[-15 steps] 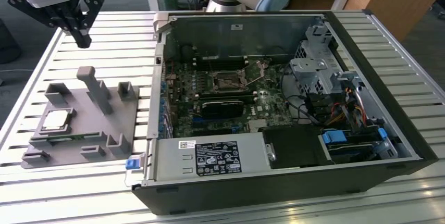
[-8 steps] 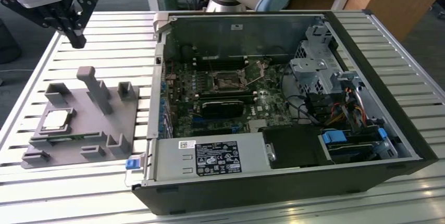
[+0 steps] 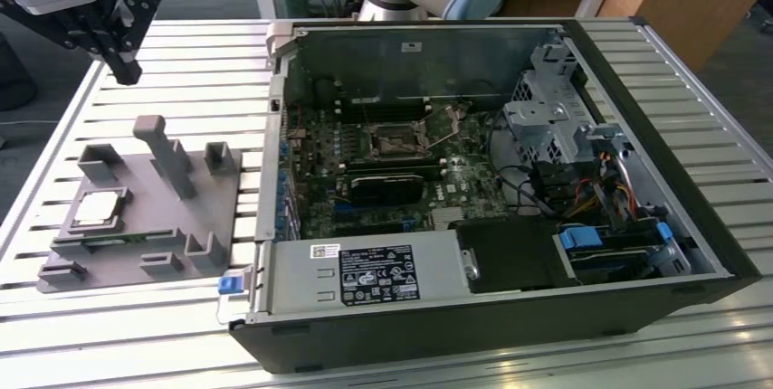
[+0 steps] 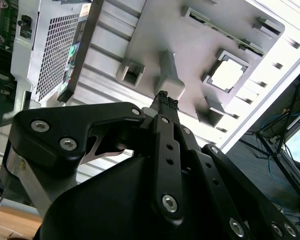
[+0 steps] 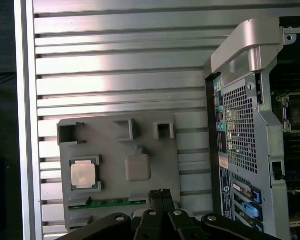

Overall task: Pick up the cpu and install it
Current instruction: 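Reach for the cpu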

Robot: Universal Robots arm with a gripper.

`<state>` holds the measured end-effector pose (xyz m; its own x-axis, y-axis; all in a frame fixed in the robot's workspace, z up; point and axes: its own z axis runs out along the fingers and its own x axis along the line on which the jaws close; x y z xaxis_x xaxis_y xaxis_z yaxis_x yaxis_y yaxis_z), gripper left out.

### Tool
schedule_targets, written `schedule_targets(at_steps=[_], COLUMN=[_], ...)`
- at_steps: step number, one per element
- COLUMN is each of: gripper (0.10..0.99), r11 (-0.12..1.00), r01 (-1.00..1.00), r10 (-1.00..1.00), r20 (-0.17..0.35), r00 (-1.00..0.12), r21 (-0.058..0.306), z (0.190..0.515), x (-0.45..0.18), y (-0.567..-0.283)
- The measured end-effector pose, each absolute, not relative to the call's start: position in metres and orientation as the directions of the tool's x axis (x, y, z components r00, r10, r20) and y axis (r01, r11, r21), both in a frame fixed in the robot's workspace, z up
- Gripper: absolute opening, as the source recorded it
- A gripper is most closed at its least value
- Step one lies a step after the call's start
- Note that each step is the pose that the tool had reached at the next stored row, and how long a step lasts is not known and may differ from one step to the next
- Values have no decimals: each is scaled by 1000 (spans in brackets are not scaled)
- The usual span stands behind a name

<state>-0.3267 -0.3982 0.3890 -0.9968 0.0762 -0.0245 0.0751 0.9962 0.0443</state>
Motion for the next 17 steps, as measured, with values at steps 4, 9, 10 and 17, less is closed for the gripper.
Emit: schedule_targets(at_steps=[4,9,10,17], gripper=[106,106,106,106], r11=[996,996,996,996], r01=[75,75,75,75], r10=[76,76,76,76], r20=[-24,-24,-24,-24], r00=[-997,-997,-997,-997], r21=[44,44,44,44], z=[389,389,389,388], x=[-331,-335,-336,-342], y=[-398,-398,-398,-398])
